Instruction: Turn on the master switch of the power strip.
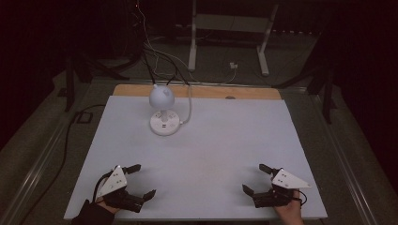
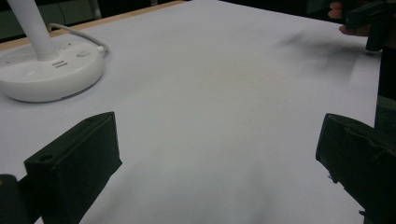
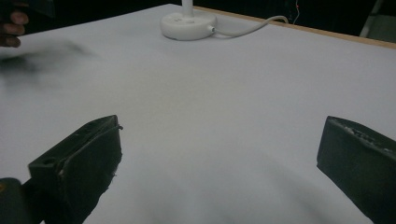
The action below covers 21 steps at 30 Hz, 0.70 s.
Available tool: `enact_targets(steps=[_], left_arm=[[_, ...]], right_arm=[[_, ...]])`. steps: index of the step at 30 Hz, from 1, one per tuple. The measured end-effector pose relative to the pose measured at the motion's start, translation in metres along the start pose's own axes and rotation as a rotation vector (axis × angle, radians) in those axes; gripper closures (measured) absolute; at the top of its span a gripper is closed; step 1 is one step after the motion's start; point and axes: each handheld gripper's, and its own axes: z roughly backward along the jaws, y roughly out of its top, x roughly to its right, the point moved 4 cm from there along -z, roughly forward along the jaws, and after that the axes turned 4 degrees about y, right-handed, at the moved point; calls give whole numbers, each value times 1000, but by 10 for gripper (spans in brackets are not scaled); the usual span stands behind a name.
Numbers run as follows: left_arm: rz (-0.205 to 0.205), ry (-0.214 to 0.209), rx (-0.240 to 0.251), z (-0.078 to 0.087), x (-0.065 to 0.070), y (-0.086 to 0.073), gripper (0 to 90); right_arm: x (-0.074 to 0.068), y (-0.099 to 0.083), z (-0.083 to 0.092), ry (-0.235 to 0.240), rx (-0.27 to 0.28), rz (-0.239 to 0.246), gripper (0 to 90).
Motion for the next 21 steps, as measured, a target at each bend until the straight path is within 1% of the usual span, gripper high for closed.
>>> enact_targets(steps=[7,12,15,19,21], left_arm=[[-10,-1,-9,-1,1,-1,2],[-2,4,-6,0,0,0,2],[-4,10,-19,-1,0,-1,2],[-14,4,-36,-2,2,-1,2],[-8,3,-35,-3,2,0,2]], right_arm=[[-2,1,-1,7,-2,2,0],[-3,2,0,-7,-4,10,0],[-3,3,0,-13,0,11,0],[-3,4,1,-13,5,11,0],[-3,5,1,-13,11,7,0]])
